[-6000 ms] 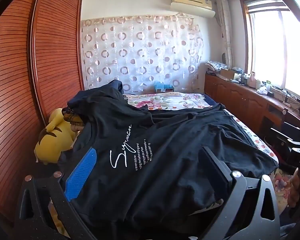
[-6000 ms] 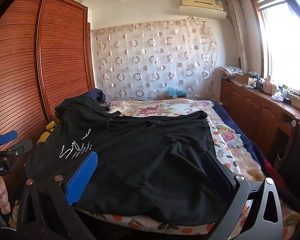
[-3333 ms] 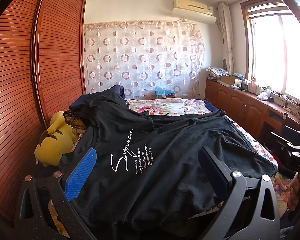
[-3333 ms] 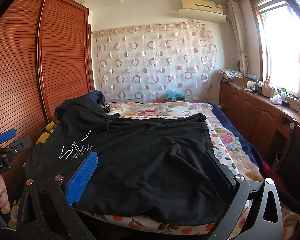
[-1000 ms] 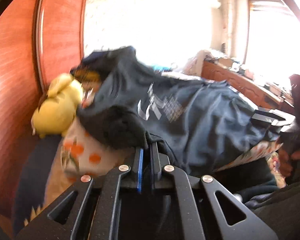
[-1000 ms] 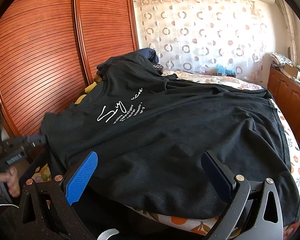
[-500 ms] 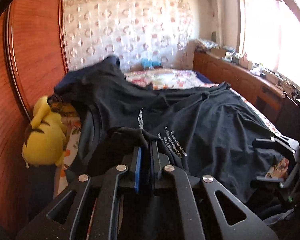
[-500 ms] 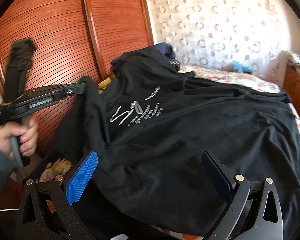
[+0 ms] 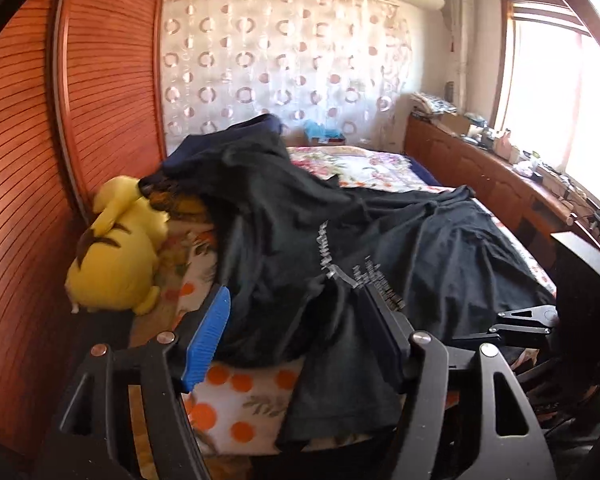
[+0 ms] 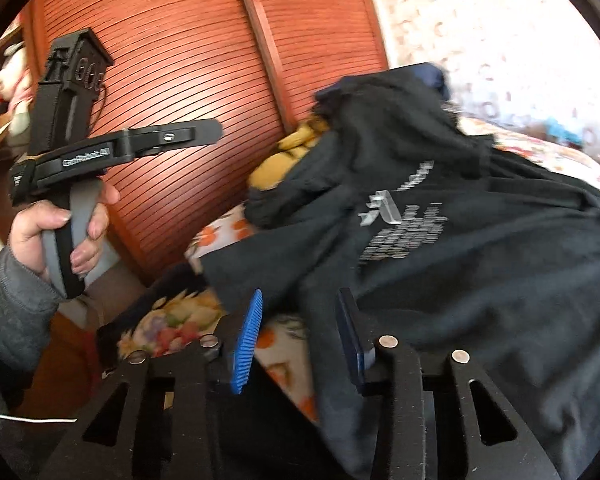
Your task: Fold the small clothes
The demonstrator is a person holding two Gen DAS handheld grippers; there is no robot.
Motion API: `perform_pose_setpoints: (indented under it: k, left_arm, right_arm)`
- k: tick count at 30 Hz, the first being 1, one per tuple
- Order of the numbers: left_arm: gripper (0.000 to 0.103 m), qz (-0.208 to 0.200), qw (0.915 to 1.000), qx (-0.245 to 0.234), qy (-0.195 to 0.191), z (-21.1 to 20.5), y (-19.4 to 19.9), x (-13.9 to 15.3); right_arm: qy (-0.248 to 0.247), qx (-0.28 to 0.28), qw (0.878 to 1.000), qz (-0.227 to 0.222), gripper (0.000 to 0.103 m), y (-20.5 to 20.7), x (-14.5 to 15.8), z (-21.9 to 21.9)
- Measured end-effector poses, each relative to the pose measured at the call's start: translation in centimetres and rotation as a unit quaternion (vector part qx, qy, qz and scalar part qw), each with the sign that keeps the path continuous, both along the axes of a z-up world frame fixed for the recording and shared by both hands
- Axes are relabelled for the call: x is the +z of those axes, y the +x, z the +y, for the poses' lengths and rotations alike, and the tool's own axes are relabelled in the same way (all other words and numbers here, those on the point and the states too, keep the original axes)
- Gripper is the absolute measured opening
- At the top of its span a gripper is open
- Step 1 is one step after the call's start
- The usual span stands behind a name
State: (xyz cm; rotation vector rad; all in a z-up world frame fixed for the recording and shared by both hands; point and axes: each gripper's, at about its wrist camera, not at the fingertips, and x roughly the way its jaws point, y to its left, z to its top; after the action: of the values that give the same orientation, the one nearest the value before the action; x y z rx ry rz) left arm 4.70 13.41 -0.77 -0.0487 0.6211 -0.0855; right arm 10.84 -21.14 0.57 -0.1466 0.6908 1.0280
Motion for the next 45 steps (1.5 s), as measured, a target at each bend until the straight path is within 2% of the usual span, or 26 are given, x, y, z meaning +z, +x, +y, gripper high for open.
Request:
perform_pose_setpoints:
  k: [5, 8, 11, 15, 16, 17, 20, 26, 29, 32, 34, 36, 40, 42, 45]
  left_arm:
    - [0.067, 0.019, 0.9992, 0.029, -0.022, 2.4, -0.8, -2.5]
    - [0.067, 0.019, 0.9983, 0.045, -0.033, 3.7, -1.5, -3.2]
    - [0.067, 0.017, 0.9976, 0.058, -0.035, 4.6, -2.1, -3.6]
    - [0.067, 0.018, 0.9967, 0.069, -0.039, 5.3, -2.5, -4.1]
    - [0.067, 0.018, 0.9965, 0.071, -0.04, 5.5, -2.6, -4.2]
    - [0.067, 0.018, 0.9964, 0.073, -0.04, 5.6, -2.6, -4.2]
    - [0.067, 0.011, 0.996, 0.078, -0.042, 6.0, -2.8, -4.1]
    - [0.067, -0.003, 0.995, 0.087, -0.05, 6.8, -3.1, -3.5]
    - [0.068, -0.007, 0.995, 0.086, -0.051, 6.8, -3.0, -3.2]
    - [0.068, -0.005, 0.9955, 0.081, -0.049, 6.5, -2.5, -3.4]
    - [0.067, -0.001, 0.9961, 0.077, -0.045, 6.0, -1.9, -3.7]
    - [0.067, 0.005, 0.9965, 0.07, -0.044, 5.5, -1.3, -4.1]
    - [0.067, 0.016, 0.9972, 0.057, -0.045, 4.3, 0.3, -4.9]
    - [0.067, 0.021, 0.9977, 0.048, -0.043, 3.5, 1.3, -5.3]
    - [0.067, 0.025, 0.9989, 0.025, -0.032, 2.0, 2.8, -5.5]
  right_arm:
    - [-0.026, 0.038, 0.999, 0.026, 0.039, 1.0, -2.0, 3.3]
    - [-0.051, 0.037, 0.997, 0.035, 0.039, 1.7, -3.4, 5.2]
    - [-0.07, 0.033, 0.997, 0.031, 0.039, 2.1, -4.2, 6.4]
    - [-0.084, 0.03, 0.996, 0.017, 0.038, 1.5, -3.6, 7.8]
    - [-0.089, 0.034, 0.995, 0.016, 0.016, 1.2, -3.4, 8.2]
    - [-0.094, 0.039, 0.995, 0.015, 0.006, 1.0, -3.3, 8.5]
    - [-0.081, 0.068, 0.994, 0.018, 0.005, -0.1, -1.2, 8.6]
    - [-0.029, 0.098, 0.994, -0.025, 0.005, -1.4, 7.8, 7.2]
    - [-0.021, 0.074, 0.995, -0.066, 0.005, -0.5, 11.5, 6.3]
    - [-0.026, 0.028, 0.996, -0.084, 0.005, 2.2, 12.9, 5.7]
    - [-0.037, -0.01, 0.996, -0.086, 0.005, 4.6, 12.6, 5.3]
    - [-0.049, -0.052, 0.995, -0.066, 0.005, 7.6, 11.0, 5.1]
    - [-0.099, -0.119, 0.987, -0.04, 0.005, 12.0, 6.0, 5.6]
    - [-0.106, -0.135, 0.985, -0.018, 0.006, 13.1, 3.9, 5.9]
    - [-0.109, -0.155, 0.982, -0.016, 0.02, 13.2, 2.6, 5.9]
